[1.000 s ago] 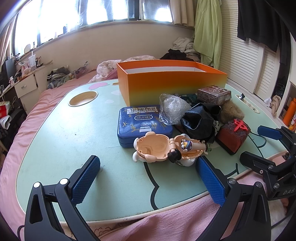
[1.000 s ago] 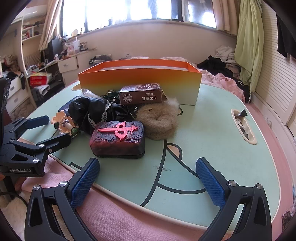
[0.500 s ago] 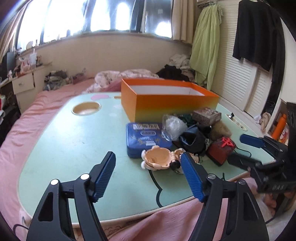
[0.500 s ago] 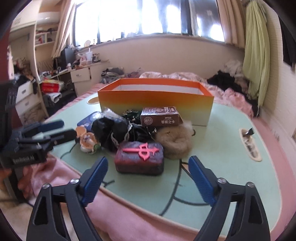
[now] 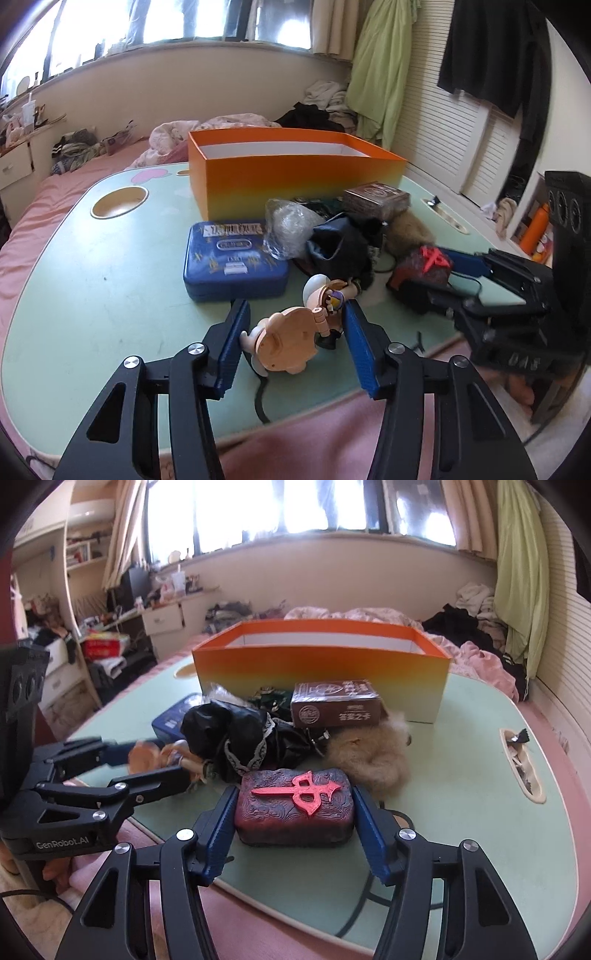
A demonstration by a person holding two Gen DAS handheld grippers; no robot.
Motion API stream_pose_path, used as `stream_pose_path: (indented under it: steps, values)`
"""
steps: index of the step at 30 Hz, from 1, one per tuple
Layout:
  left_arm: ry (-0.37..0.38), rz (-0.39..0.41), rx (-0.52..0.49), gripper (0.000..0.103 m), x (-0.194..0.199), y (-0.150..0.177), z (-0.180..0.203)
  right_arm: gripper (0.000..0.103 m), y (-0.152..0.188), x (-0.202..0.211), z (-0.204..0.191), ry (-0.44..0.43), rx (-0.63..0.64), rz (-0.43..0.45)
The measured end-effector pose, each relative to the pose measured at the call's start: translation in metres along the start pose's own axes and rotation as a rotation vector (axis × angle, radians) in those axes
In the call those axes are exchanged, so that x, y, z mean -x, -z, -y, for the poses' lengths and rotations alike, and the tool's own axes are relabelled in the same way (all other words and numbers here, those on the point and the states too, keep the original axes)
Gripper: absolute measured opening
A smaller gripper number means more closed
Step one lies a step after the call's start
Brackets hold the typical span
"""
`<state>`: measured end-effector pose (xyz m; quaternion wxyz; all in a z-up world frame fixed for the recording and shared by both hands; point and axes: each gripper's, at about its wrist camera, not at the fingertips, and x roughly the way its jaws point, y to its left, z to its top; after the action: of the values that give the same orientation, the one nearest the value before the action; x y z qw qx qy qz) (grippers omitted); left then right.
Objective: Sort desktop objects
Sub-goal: 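Grasp the doll figurine with the left gripper while the right gripper grasps the dark red block, then lower the doll into the box with the left gripper while the right gripper lowers the red block in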
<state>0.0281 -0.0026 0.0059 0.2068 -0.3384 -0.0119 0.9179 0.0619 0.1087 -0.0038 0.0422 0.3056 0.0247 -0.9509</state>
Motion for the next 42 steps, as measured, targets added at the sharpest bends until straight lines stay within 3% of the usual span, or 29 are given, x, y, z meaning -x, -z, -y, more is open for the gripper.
stream_pose_path:
  steps: [10,14,18,21,23,25,28,29,31,32,33,37,39,42]
  values:
    - [0.067,0.086,0.029,0.033,0.032,-0.008,-0.002,0.061,-0.006,0.029,0.013,-0.02,-0.061,0.125]
    - [0.075,0.12,0.052,0.033,0.04,-0.031,-0.004,0.061,-0.024,0.033,0.02,-0.047,-0.092,0.142]
    - [0.077,0.208,0.032,0.033,0.055,-0.074,0.002,0.061,-0.072,0.036,0.02,-0.053,-0.091,0.188]
    - [0.074,0.251,0.051,0.033,0.051,-0.115,0.001,0.061,-0.113,0.014,0.027,-0.071,-0.115,0.146]
    - [0.026,0.269,0.059,0.033,0.038,-0.134,0.0,0.061,-0.131,-0.006,0.034,-0.05,-0.125,0.115]
    - [-0.009,0.259,0.073,0.033,0.015,-0.147,-0.007,0.061,-0.146,-0.035,0.044,-0.01,-0.13,0.062]
    - [0.006,0.198,0.169,0.033,-0.021,-0.148,-0.03,0.061,-0.149,-0.065,0.065,-0.025,-0.191,-0.031]
    - [0.023,0.184,0.199,0.033,-0.024,-0.145,-0.036,0.061,-0.146,-0.065,0.07,-0.042,-0.208,-0.039]
    - [0.081,0.196,0.243,0.035,-0.025,-0.132,-0.045,0.071,-0.141,-0.056,0.082,-0.063,-0.241,-0.005]
    - [0.08,0.194,0.241,0.042,-0.025,-0.125,-0.045,0.084,-0.141,-0.052,0.085,-0.052,-0.242,0.015]
    - [0.071,0.178,0.227,0.046,-0.027,-0.121,-0.043,0.088,-0.14,-0.049,0.089,-0.01,-0.229,0.038]
    - [0.039,0.075,0.192,0.05,-0.045,-0.109,-0.04,0.087,-0.134,-0.069,0.098,0.03,-0.233,-0.076]
    - [0.006,0.086,0.184,0.05,-0.046,-0.109,-0.041,0.086,-0.123,-0.081,0.099,0.034,-0.263,-0.137]
    - [-0.051,0.041,0.179,0.05,-0.052,-0.116,-0.046,0.091,-0.104,-0.081,0.102,-0.059,-0.367,-0.136]
